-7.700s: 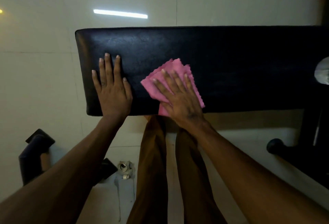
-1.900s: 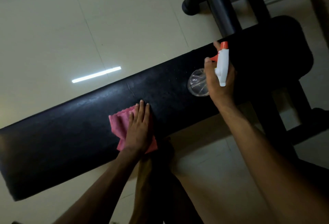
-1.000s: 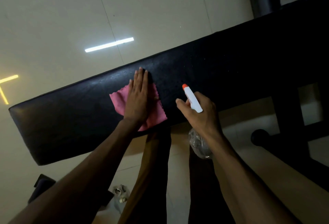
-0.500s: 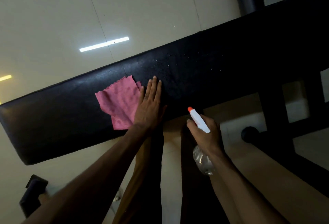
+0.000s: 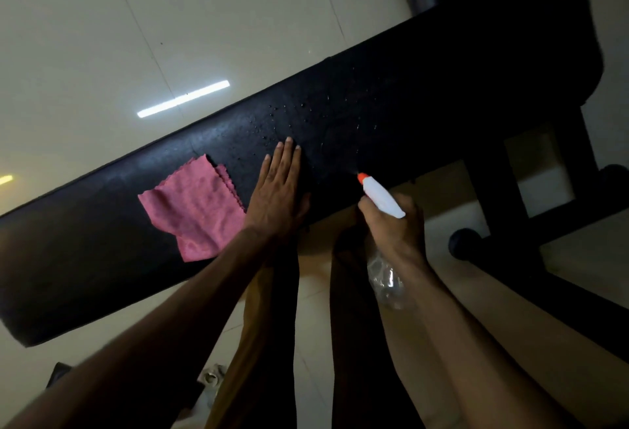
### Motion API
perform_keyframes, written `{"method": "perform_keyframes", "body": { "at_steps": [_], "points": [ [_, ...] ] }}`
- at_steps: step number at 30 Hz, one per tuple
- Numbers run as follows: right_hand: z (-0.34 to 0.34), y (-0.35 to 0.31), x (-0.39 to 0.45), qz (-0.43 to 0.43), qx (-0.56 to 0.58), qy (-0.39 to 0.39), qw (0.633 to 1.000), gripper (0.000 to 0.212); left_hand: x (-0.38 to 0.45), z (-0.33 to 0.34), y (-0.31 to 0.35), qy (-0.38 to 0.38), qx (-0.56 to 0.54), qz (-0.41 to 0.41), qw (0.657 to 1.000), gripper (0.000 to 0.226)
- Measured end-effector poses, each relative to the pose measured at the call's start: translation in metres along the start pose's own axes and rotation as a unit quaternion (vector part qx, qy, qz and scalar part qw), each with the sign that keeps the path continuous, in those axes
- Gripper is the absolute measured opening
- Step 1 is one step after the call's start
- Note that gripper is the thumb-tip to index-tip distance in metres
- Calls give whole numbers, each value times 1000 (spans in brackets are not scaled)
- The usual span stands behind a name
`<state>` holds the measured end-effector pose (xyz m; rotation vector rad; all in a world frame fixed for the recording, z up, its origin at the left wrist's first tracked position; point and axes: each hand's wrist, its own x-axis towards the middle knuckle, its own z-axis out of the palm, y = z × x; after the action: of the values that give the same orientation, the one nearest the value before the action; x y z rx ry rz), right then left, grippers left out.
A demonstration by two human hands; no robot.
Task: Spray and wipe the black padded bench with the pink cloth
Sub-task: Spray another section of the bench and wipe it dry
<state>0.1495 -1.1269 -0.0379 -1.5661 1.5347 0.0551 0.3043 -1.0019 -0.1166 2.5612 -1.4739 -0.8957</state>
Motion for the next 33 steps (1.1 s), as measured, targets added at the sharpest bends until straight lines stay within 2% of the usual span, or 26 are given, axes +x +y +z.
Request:
{"method": "perform_keyframes", "body": {
  "at_steps": [6,9,12,16,19,22,24,27,29,33],
  "points": [
    [-19,-18,27,37,122,19,992,30,14,1,17,-9,15,19,1000,88],
    [-27,-19,40,22,113,45,992,20,19,3,22,-10,45,19,999,89],
    [-38,-18,51,25,99,69,992,27,23,4,28,-10,56,28,998,91],
    [-63,-9,53,54,165,94,980,19,26,5,40,-20,63,36,997,92],
    [-76,10,48,93,165,65,980,19,29,7,50,-22,62,21,998,91],
    [-76,34,41,132,122,74,981,20,29,9,57,-15,74,25,997,93],
    [-76,50,37,156,85,50,983,21,31,9,62,-7,75,34,997,94],
    [-78,69,28,156,94,-19,983,42,37,9,69,0,82,57,995,91],
    [-80,72,26,141,96,-24,985,31,41,8,75,5,88,67,994,87],
    [-90,60,35,154,108,24,982,13,54,7,91,5,81,81,993,85]
  ]
}}
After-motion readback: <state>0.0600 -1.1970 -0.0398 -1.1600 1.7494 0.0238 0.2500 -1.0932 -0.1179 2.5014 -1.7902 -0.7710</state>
